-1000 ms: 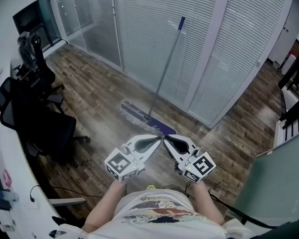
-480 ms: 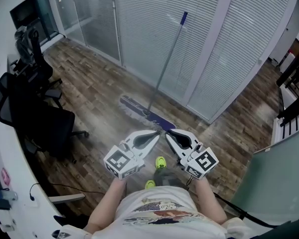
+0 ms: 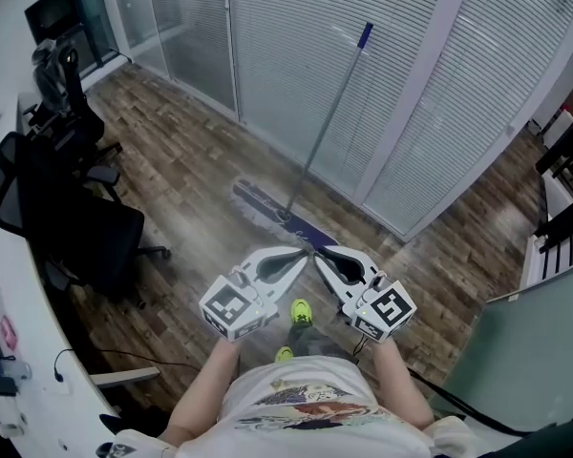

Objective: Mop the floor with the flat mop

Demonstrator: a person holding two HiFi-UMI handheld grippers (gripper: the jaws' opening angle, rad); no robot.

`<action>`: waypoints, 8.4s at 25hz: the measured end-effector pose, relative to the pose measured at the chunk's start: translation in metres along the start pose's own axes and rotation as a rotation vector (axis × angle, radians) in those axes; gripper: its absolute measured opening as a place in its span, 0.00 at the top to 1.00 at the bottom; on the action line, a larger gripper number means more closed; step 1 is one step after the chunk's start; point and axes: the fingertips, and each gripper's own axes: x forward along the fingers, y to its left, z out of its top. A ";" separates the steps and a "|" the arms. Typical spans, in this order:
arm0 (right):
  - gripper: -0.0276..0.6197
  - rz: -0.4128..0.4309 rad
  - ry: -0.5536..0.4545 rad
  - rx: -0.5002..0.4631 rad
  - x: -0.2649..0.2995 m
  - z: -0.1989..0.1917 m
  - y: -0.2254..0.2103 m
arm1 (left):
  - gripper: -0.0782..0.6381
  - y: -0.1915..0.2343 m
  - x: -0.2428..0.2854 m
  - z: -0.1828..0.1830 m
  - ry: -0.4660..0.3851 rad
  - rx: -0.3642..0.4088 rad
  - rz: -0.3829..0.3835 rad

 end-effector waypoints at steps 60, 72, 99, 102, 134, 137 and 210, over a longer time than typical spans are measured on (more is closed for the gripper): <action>0.89 -0.092 0.024 0.040 0.205 -0.007 -0.429 | 0.87 0.366 0.297 -0.014 0.038 0.030 -0.046; 0.89 -0.203 0.039 0.039 0.295 -0.011 -0.519 | 0.87 0.483 0.344 -0.020 0.054 0.024 -0.165; 0.89 -0.400 0.056 0.043 0.314 -0.026 -0.710 | 0.87 0.583 0.494 -0.042 0.081 0.057 -0.201; 0.89 -0.397 0.059 0.051 0.315 -0.035 -0.731 | 0.87 0.591 0.514 -0.053 0.096 0.059 -0.190; 0.66 -0.362 0.102 0.083 0.337 -0.081 -0.875 | 0.52 0.674 0.664 -0.131 0.187 0.083 -0.048; 0.66 -0.356 0.089 0.072 0.340 -0.074 -0.881 | 0.52 0.676 0.668 -0.132 0.179 0.072 -0.044; 0.79 -0.106 -0.145 0.052 0.351 0.082 -0.614 | 0.72 0.526 0.462 -0.026 0.143 0.198 -0.372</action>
